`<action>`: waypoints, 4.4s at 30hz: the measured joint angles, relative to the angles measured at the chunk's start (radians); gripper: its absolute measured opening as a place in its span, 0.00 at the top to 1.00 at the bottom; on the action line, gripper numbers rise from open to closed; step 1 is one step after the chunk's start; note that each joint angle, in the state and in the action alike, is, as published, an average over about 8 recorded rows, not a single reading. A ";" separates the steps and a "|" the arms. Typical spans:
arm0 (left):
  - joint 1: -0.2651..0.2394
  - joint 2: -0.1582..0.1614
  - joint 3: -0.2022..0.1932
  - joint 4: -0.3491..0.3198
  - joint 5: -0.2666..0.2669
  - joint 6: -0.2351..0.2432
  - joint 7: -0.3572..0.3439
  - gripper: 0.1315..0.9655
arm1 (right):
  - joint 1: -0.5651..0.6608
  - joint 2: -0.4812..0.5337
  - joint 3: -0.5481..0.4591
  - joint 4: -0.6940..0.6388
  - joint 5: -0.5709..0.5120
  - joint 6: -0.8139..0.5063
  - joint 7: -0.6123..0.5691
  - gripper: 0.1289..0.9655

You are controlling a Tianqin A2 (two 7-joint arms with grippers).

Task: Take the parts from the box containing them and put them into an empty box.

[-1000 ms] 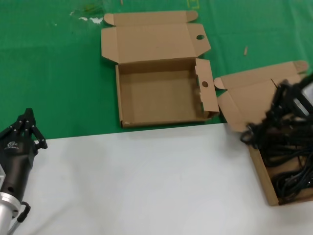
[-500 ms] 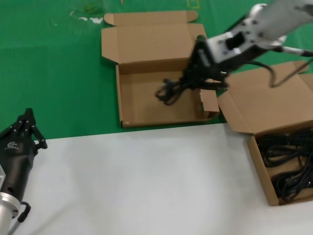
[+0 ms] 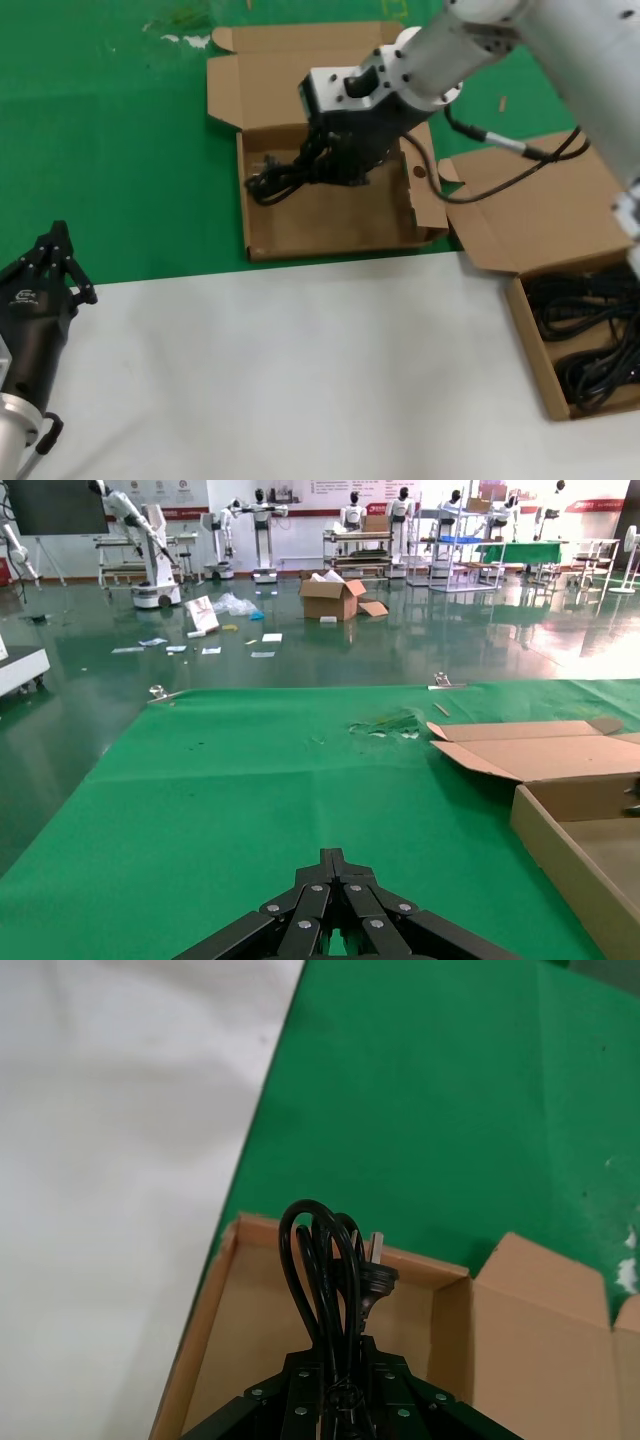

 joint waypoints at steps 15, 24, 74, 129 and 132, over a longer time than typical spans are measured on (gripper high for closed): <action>0.000 0.000 0.000 0.000 0.000 0.000 0.000 0.99 | 0.027 -0.106 -0.207 -0.284 0.134 0.253 -0.128 0.90; 0.000 0.000 0.000 0.000 0.000 0.000 0.000 0.99 | 0.024 -0.108 -0.248 -0.312 0.203 0.270 -0.134 0.83; 0.000 0.000 0.000 0.000 0.000 0.000 0.000 0.70 | -0.537 0.213 0.205 0.496 0.442 0.416 -0.110 0.01; 0.000 0.000 0.000 0.000 0.000 0.000 0.000 0.00 | -1.372 0.192 0.699 1.019 0.681 1.127 0.090 0.00; 0.000 0.000 0.000 0.000 0.000 0.000 0.000 0.00 | -1.395 0.191 0.712 1.033 0.688 1.146 0.095 0.00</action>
